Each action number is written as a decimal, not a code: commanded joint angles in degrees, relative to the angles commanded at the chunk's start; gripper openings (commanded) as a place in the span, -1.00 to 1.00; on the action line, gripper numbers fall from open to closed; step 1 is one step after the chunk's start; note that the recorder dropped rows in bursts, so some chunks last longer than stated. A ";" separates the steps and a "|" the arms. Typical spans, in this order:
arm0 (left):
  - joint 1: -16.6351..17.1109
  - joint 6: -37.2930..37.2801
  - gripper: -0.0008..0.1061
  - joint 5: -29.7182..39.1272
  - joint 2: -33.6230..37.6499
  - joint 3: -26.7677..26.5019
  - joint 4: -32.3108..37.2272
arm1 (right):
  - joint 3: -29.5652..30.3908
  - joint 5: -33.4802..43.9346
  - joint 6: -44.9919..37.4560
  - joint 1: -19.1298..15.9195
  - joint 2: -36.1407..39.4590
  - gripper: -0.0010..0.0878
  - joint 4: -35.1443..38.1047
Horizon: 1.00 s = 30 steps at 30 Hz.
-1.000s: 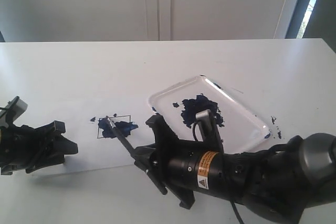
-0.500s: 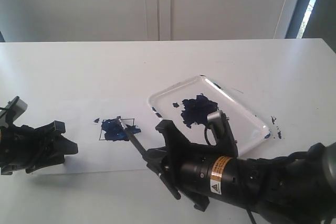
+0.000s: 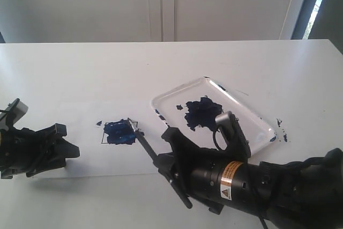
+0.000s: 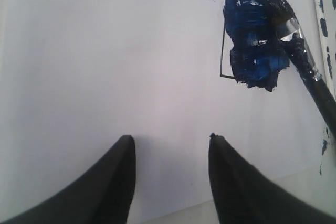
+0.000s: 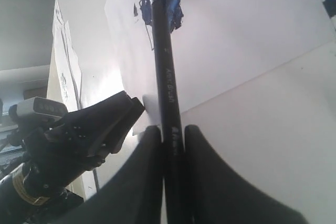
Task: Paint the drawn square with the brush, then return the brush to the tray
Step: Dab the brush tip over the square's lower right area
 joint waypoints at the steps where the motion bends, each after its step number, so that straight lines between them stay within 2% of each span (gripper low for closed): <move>1: 0.00 0.00 0.00 0.00 0.00 0.00 0.00 | 0.00 0.29 0.02 0.00 0.00 -0.98 0.00; 4: 0.00 0.00 0.00 0.00 0.00 0.00 0.00 | 0.39 0.58 -0.75 0.00 -0.41 -0.98 0.89; 9: 0.00 0.00 0.00 0.00 0.00 0.00 0.00 | 1.16 3.58 -7.70 0.00 -2.98 -0.98 5.40; 12: 0.00 0.00 0.00 0.00 0.00 0.00 0.00 | 1.47 4.04 -9.18 0.00 -4.36 -0.98 5.44; 16: 0.00 0.00 0.00 0.00 0.00 0.00 0.00 | 1.47 2.97 -9.10 0.00 -5.12 -0.98 1.87; 22: 0.00 0.00 0.00 0.00 0.00 0.00 0.00 | 1.36 -0.72 -1.32 0.22 -5.12 -0.98 -8.55; 26: 0.00 0.00 0.00 -0.11 0.00 0.00 0.00 | 1.36 -4.01 2.93 0.22 -5.12 -0.98 -12.36; 30: 0.00 0.00 0.00 -0.11 0.00 0.00 0.00 | 1.47 -2.50 4.07 0.22 -5.12 -0.98 -13.38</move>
